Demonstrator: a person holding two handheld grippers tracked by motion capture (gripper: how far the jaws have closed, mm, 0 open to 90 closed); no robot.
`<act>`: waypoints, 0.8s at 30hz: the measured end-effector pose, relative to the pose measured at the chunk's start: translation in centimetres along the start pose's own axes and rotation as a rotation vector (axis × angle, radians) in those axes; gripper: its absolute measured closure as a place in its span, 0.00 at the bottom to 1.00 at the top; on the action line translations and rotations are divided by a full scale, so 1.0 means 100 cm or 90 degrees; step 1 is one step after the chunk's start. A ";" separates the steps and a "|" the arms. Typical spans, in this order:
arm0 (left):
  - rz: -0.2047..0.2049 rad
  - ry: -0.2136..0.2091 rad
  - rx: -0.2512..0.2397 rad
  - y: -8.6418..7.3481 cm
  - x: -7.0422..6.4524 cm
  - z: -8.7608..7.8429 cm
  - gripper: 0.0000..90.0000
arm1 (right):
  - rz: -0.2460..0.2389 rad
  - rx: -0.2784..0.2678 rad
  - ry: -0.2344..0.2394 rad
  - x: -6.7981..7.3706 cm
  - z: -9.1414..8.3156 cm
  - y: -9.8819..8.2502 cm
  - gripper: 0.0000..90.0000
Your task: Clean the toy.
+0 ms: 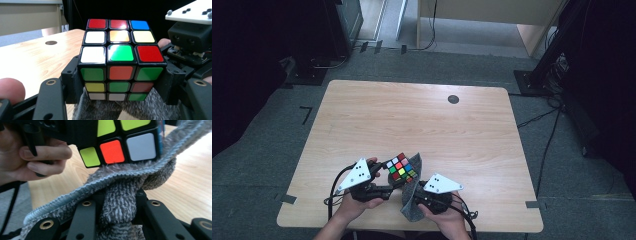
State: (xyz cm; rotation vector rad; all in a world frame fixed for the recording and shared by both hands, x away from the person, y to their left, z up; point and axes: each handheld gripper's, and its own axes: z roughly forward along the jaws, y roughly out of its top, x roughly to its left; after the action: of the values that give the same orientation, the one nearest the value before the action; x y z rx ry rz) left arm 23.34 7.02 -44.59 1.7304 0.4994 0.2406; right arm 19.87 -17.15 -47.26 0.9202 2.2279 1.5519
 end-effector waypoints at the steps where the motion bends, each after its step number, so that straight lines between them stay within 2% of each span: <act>1: -0.002 0.002 0.002 0.000 0.001 0.000 0.38 | 0.008 -0.006 -0.005 -0.003 -0.002 0.001 0.81; 4: -0.006 0.001 0.003 -0.001 0.003 -0.001 0.38 | 0.037 -0.038 -0.032 -0.015 -0.012 0.003 0.81; 7: -0.003 0.001 0.005 0.000 0.001 0.001 0.38 | 0.047 -0.058 -0.047 -0.020 -0.018 0.003 0.81; 10: -0.005 0.004 0.007 0.000 -0.001 0.002 0.38 | 0.040 -0.047 -0.035 -0.015 -0.012 0.000 0.81; 13: -0.008 0.007 0.006 0.000 0.001 0.001 0.38 | 0.028 -0.025 0.001 -0.006 -0.003 -0.002 0.81; 15: -0.007 0.006 0.007 -0.001 0.001 0.000 0.38 | 0.017 -0.016 0.014 -0.002 0.000 -0.002 0.81; 18: -0.009 0.003 0.005 -0.001 0.002 0.000 0.38 | 0.013 -0.019 0.000 -0.005 -0.004 0.001 0.81; 22: -0.005 0.001 0.007 -0.001 0.002 0.000 0.38 | 0.046 -0.056 -0.042 -0.018 -0.017 0.005 0.81; 24: -0.006 0.001 0.008 -0.001 0.002 0.000 0.38 | 0.056 -0.068 -0.049 -0.021 -0.021 0.005 0.81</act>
State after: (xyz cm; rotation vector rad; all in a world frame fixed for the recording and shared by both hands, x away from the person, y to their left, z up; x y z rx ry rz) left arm 23.51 7.10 -44.67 1.7390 0.5118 0.2330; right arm 20.49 -19.92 -46.32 1.0395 2.0567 1.6277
